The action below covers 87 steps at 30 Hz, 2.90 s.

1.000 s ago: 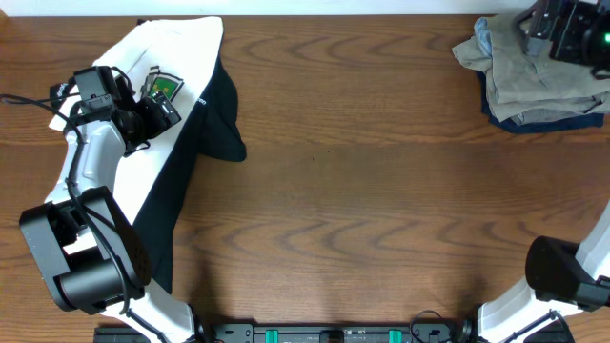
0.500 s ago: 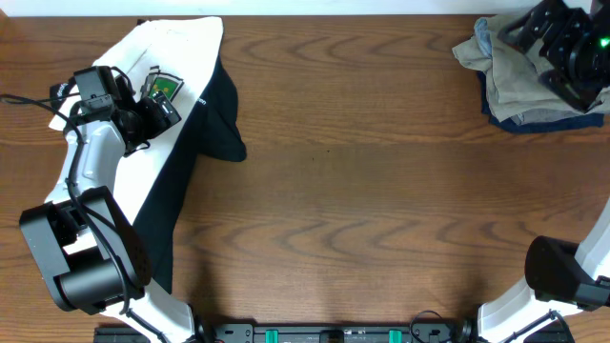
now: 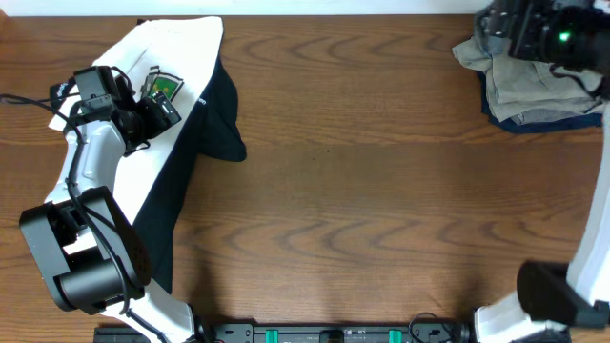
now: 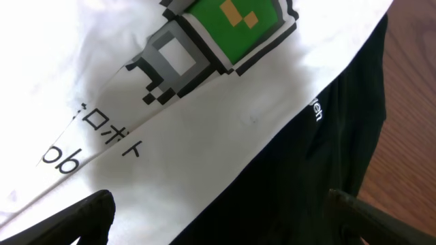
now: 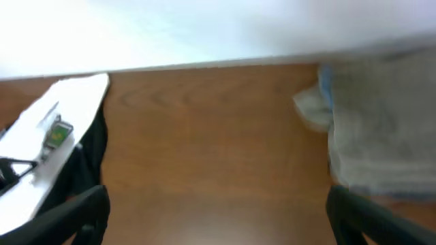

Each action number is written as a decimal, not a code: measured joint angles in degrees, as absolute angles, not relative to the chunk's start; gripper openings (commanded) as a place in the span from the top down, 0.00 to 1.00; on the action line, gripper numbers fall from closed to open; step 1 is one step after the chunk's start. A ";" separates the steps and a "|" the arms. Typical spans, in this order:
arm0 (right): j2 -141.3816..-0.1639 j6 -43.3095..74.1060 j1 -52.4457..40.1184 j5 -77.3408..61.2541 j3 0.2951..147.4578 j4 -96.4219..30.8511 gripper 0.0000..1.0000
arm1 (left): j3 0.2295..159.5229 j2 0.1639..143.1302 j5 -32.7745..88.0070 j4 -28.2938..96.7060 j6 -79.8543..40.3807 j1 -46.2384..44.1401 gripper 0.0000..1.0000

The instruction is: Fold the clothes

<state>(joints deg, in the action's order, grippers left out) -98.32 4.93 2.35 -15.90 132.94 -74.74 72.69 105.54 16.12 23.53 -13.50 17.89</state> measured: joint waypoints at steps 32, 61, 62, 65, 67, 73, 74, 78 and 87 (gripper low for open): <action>-24.91 -2.83 0.89 -15.31 8.56 13.04 0.01 | 72.69 105.54 16.12 23.55 -13.50 17.89 0.02; -0.82 -3.25 0.89 -12.80 0.40 -2.81 0.01 | 72.69 105.54 16.12 23.53 -13.50 17.89 0.02; -0.82 -3.25 0.89 -12.80 0.40 -2.81 0.01 | 72.69 105.54 16.12 23.53 -13.50 17.89 0.02; -0.82 -3.25 0.89 -12.80 0.40 -2.81 0.01 | 72.69 105.54 16.12 23.53 -13.50 17.89 0.02; -0.82 -3.25 0.89 -12.80 0.40 -2.81 0.01 | 72.69 105.54 16.12 23.53 -13.50 17.89 0.02; -0.82 -3.25 0.89 -12.80 0.40 -2.81 0.01 | 72.69 105.54 16.12 23.53 -13.50 17.89 0.02; -0.82 -3.25 0.89 -12.80 0.40 -2.81 0.01 | 72.69 105.54 16.12 23.53 -13.50 17.89 0.02; -0.82 -3.25 0.89 -12.80 0.40 -2.81 0.01 | 72.69 105.54 16.12 23.53 -13.50 17.89 0.02; -0.82 -3.25 0.89 -12.80 0.40 -2.81 0.01 | 72.69 105.54 16.12 23.57 -13.50 17.89 0.02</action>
<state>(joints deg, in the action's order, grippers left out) -0.82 -3.25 0.89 -12.80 0.40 -2.81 72.69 105.54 16.12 23.57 -13.50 17.89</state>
